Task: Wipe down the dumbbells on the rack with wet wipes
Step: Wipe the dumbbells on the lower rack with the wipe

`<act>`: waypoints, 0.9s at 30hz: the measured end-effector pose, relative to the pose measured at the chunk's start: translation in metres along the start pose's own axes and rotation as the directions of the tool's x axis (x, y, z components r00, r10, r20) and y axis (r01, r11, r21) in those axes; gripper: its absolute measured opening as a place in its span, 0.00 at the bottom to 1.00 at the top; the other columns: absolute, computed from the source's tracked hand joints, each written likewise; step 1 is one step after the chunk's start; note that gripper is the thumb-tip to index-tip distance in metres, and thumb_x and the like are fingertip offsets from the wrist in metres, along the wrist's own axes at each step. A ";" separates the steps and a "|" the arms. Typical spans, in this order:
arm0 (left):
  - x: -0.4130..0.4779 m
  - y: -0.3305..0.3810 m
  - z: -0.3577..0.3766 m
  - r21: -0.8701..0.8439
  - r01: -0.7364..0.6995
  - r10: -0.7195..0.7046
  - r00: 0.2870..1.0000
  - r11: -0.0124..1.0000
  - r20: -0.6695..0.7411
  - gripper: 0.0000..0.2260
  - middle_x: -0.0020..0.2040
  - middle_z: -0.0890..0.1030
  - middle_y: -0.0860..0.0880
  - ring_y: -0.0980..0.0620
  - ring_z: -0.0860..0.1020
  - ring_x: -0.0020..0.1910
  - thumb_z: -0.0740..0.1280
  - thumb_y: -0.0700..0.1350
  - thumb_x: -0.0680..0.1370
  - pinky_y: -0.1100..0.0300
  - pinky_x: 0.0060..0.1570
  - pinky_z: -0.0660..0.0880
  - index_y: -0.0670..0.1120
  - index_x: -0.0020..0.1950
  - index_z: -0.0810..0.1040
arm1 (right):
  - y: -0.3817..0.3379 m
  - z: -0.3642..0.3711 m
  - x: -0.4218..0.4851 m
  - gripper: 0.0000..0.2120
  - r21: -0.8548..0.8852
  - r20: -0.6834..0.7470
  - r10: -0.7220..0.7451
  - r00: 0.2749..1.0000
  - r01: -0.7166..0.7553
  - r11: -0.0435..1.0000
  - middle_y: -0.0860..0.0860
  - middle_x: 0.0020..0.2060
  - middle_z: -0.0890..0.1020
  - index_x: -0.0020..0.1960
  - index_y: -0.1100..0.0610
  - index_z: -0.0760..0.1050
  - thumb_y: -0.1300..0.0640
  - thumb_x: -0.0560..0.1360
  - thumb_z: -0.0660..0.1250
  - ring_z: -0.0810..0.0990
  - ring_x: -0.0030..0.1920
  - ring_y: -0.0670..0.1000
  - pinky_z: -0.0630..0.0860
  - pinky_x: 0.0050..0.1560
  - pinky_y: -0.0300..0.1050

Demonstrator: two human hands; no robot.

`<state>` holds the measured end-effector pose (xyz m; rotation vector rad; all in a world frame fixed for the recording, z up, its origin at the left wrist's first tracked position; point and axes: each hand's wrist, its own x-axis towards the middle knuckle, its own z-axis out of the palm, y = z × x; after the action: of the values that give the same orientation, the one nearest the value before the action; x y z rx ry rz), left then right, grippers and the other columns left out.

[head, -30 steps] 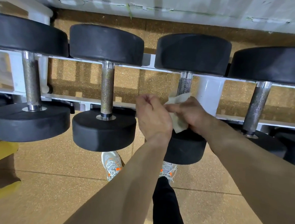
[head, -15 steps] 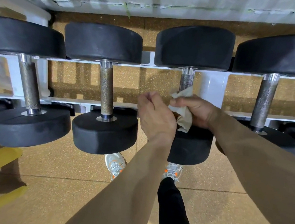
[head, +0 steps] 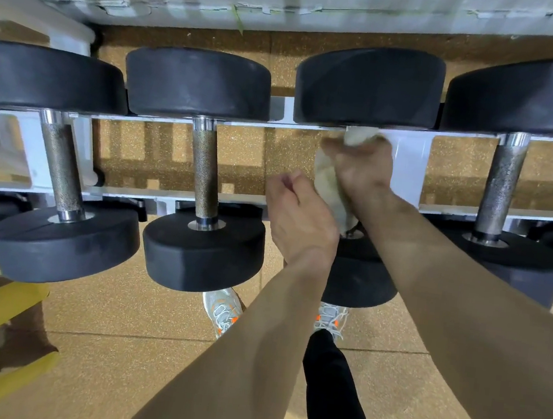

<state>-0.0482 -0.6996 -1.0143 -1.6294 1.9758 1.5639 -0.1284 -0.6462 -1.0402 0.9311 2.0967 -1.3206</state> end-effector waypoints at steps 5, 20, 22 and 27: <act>-0.003 0.003 -0.001 -0.002 -0.024 0.024 1.000 1.000 -0.015 0.11 0.51 0.78 0.50 0.46 0.77 0.52 0.53 0.59 0.81 0.44 0.60 0.73 0.55 0.51 0.70 | 0.030 -0.040 -0.016 0.17 -0.215 0.543 -0.058 0.838 0.206 0.955 0.47 0.25 0.76 0.27 0.54 0.74 0.64 0.70 0.78 0.73 0.28 0.47 0.69 0.30 0.42; -0.048 0.014 -0.012 0.179 -0.290 0.254 0.947 0.940 0.198 0.04 0.52 0.81 0.54 0.53 0.78 0.54 0.63 0.50 0.83 0.61 0.54 0.69 0.54 0.54 0.76 | 0.049 -0.118 -0.046 0.06 -0.224 0.062 -0.229 0.971 0.237 0.945 0.51 0.41 0.84 0.47 0.57 0.82 0.65 0.76 0.68 0.84 0.46 0.55 0.78 0.42 0.49; -0.069 0.018 -0.011 0.078 -0.262 0.222 0.917 0.962 0.332 0.10 0.54 0.80 0.57 0.58 0.77 0.54 0.67 0.53 0.81 0.63 0.57 0.70 0.52 0.61 0.78 | 0.038 -0.140 -0.069 0.09 0.012 0.251 -0.198 0.948 0.201 0.979 0.49 0.42 0.86 0.47 0.53 0.82 0.67 0.75 0.70 0.85 0.47 0.52 0.82 0.51 0.51; -0.106 0.033 -0.008 -0.048 -0.087 0.098 0.796 0.995 0.598 0.08 0.47 0.85 0.47 0.50 0.84 0.46 0.75 0.47 0.76 0.47 0.51 0.83 0.48 0.53 0.82 | 0.029 -0.188 -0.104 0.18 0.292 0.543 -0.106 0.833 -0.069 0.954 0.61 0.45 0.84 0.53 0.62 0.81 0.70 0.65 0.65 0.83 0.50 0.62 0.79 0.55 0.59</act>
<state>-0.0277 -0.6420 -0.9216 -0.8671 1.6987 1.8379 -0.0475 -0.4962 -0.9065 0.5385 1.4830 -1.7092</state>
